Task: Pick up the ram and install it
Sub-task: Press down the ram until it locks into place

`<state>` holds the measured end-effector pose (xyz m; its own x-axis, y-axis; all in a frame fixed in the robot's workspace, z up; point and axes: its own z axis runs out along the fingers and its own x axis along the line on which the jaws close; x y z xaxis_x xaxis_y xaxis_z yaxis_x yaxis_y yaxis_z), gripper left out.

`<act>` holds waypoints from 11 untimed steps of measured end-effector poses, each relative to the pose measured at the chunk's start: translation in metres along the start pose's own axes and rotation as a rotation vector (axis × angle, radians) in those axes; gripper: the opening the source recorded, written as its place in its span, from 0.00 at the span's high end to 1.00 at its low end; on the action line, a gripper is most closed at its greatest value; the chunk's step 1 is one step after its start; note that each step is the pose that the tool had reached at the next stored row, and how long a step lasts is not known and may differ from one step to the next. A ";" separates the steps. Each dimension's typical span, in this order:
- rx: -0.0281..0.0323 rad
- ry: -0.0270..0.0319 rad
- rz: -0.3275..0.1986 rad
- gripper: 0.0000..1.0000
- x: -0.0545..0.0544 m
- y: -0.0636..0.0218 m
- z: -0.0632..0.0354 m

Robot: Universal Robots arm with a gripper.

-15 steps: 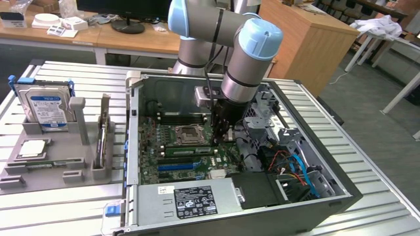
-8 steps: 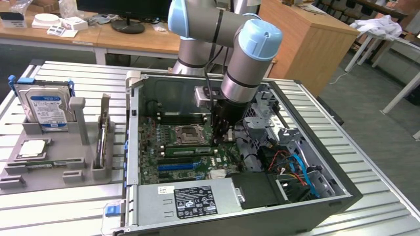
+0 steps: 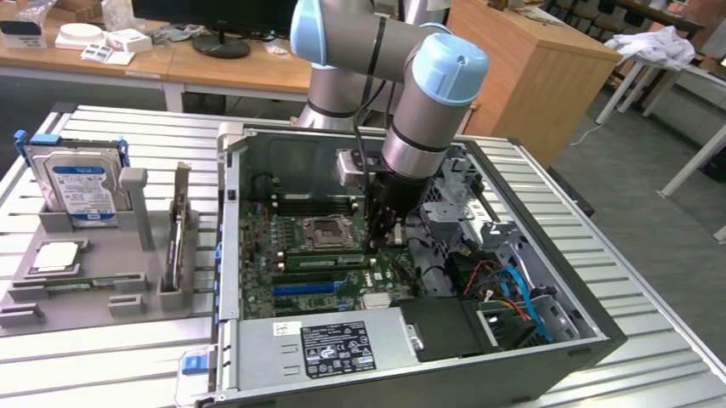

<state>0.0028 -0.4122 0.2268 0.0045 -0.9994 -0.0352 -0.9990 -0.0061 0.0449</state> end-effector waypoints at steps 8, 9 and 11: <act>0.0001 0.0000 0.000 0.89 0.000 -0.0001 0.0013; 0.0000 0.0001 0.000 0.89 0.000 -0.0001 0.0013; 0.0000 0.0001 0.000 0.89 0.000 -0.0001 0.0013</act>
<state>0.0028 -0.4121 0.2255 0.0044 -0.9994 -0.0350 -0.9990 -0.0060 0.0449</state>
